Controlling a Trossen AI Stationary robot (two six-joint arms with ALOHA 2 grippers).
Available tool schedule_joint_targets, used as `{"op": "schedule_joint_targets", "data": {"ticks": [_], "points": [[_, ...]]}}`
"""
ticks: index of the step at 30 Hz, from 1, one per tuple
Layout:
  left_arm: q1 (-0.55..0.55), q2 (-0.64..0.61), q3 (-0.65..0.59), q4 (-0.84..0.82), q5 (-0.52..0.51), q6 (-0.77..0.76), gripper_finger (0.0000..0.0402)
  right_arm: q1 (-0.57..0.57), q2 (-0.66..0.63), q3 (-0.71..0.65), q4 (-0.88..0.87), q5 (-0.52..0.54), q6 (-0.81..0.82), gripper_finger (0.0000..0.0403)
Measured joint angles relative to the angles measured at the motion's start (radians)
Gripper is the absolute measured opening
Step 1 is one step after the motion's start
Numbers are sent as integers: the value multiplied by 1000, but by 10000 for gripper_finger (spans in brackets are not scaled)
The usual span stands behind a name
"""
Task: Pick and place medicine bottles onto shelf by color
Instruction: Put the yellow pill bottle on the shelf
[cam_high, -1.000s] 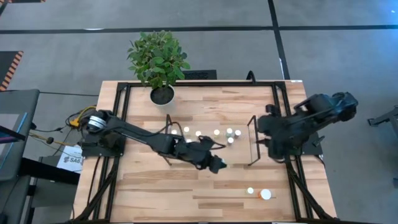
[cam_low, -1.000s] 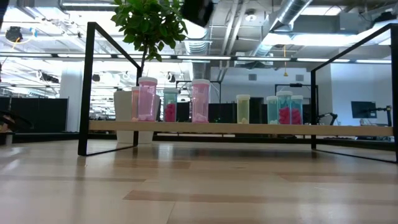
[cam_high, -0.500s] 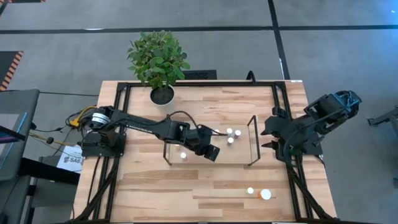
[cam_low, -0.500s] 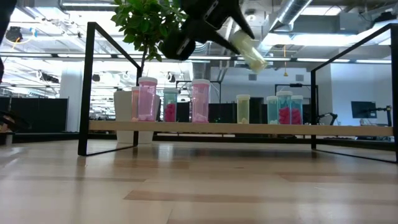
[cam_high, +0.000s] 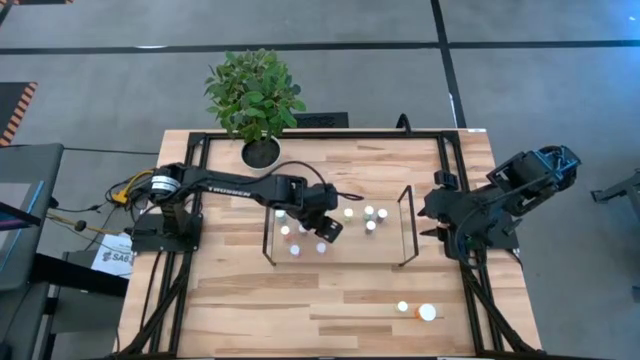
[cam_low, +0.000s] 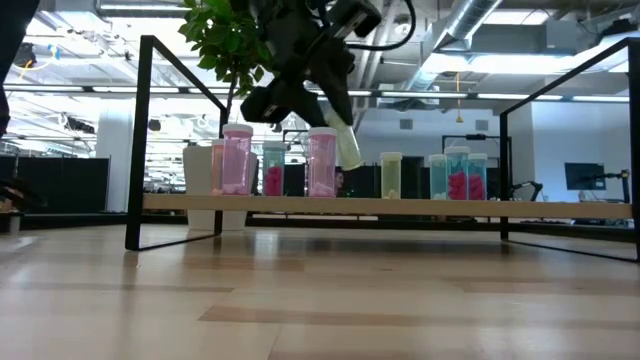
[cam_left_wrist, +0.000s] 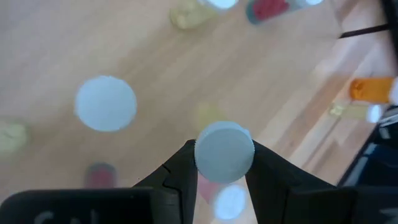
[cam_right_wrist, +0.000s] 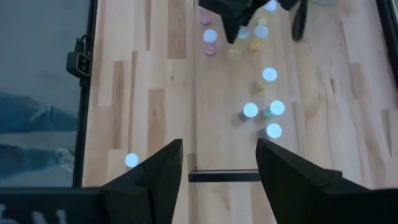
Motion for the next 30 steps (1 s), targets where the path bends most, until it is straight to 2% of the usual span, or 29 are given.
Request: {"op": "schedule_joint_targets", "data": {"ticks": [9, 18, 24, 30], "points": [[1, 0, 0, -40, 40, 126, 98, 0, 0, 0, 1, 0, -18, 225], [2, 0, 0, -126, 37, 372, 98, 2, 21, 0, 16, 0, -18, 225], [2, 0, 0, -151, 37, 489, 98, -9, 62, 0, 39, -1, -18, 225], [2, 0, 0, -155, -6, 544, 98, -19, 132, 0, 75, -1, -18, 225]]}}
